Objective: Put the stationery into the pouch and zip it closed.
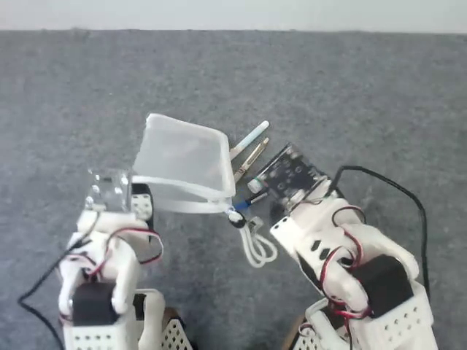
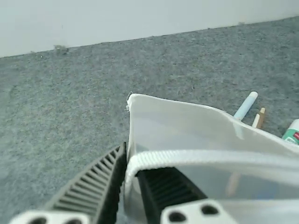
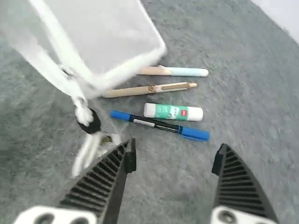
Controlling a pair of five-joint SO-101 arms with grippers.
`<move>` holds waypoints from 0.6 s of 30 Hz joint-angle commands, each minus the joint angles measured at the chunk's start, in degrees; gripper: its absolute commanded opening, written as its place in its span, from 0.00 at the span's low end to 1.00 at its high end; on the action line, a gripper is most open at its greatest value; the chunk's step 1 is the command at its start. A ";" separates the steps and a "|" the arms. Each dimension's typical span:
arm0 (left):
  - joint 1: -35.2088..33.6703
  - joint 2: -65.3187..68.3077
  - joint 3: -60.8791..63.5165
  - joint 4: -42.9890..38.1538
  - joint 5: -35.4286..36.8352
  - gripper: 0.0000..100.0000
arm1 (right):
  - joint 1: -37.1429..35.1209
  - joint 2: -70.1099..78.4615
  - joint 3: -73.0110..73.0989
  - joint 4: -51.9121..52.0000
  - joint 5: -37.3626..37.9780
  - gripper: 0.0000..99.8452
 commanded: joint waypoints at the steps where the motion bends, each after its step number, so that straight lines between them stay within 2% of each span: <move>1: -2.81 10.90 -10.24 0.70 -0.44 0.01 | 3.82 0.04 -3.25 -1.27 -1.41 0.25; 9: -4.31 20.84 -24.48 7.12 -0.44 0.01 | 11.12 13.93 -3.34 -4.70 -1.58 0.25; 14: -5.27 25.76 -27.82 7.12 -0.35 0.01 | 13.41 21.05 -3.34 -8.48 -7.38 0.25; 18: -7.21 29.10 -29.41 6.95 2.37 0.01 | 13.41 26.24 -3.34 -11.03 -11.16 0.25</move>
